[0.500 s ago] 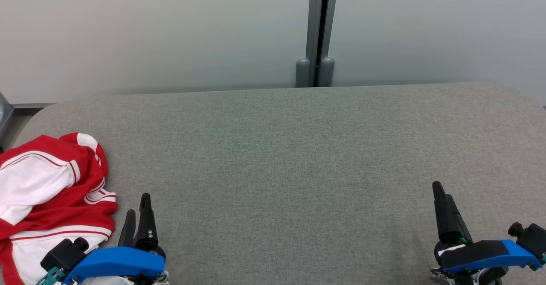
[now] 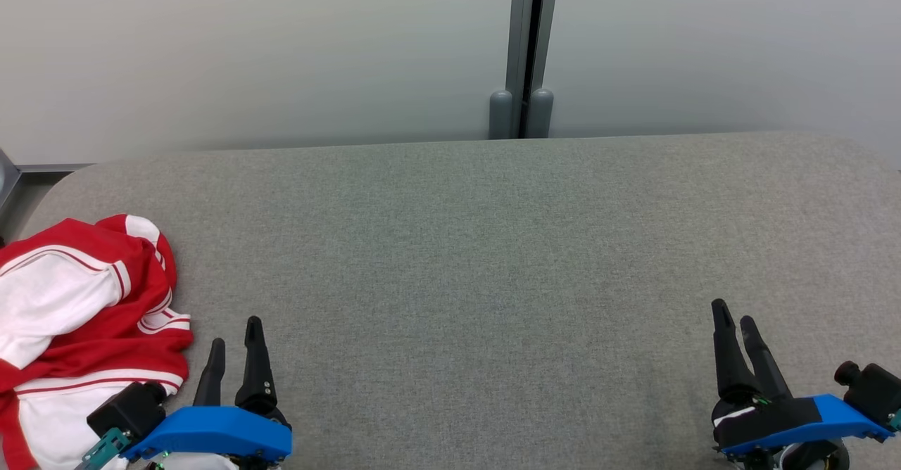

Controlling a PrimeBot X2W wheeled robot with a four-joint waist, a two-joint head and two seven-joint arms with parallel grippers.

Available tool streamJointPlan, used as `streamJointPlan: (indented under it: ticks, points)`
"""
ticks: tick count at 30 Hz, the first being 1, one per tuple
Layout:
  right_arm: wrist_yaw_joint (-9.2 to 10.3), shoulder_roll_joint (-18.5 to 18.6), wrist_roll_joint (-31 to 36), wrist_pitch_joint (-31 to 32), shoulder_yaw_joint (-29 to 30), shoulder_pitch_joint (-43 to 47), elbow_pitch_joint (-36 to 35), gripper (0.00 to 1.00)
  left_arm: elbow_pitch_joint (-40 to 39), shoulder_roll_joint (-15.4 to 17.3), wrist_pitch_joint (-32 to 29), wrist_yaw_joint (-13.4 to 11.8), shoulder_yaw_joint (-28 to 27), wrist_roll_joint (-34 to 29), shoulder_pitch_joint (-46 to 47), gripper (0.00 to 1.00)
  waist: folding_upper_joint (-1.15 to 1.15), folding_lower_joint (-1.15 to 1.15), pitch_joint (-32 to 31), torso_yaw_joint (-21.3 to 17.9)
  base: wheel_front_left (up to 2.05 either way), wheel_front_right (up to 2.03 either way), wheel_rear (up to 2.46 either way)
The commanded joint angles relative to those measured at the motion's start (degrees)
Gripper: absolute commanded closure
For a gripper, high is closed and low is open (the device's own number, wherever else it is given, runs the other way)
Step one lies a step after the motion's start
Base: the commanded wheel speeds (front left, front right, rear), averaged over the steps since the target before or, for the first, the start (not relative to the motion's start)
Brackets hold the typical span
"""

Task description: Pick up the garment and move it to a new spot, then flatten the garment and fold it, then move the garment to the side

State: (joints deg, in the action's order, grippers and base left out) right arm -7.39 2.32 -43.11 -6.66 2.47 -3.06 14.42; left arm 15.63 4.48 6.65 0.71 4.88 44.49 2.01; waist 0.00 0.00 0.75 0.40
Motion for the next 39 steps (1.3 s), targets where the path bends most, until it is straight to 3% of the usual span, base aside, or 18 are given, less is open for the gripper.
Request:
streamJointPlan:
  ticks: [1,20,39]
  points:
    - [-0.09,0.5,2.0,-0.5,0.2,-1.1,-0.5,0.00,-0.4,0.5,0.6,-0.3,0.6,-1.9,1.3,0.00,0.00,0.00,0.0,0.0,0.00,0.00,0.00]
    - [-0.11,0.6,13.6,-3.5,-0.4,-1.7,0.9,0.00,1.1,1.3,3.6,-1.7,3.7,-13.8,1.6,0.00,0.00,0.00,0.4,0.2,0.00,0.00,0.00]
    - [-0.13,0.7,23.1,-5.8,-0.4,-2.0,3.2,0.00,2.6,1.9,4.9,-2.7,6.0,-20.6,1.2,0.00,0.00,0.00,-0.2,0.2,0.00,0.00,0.00]
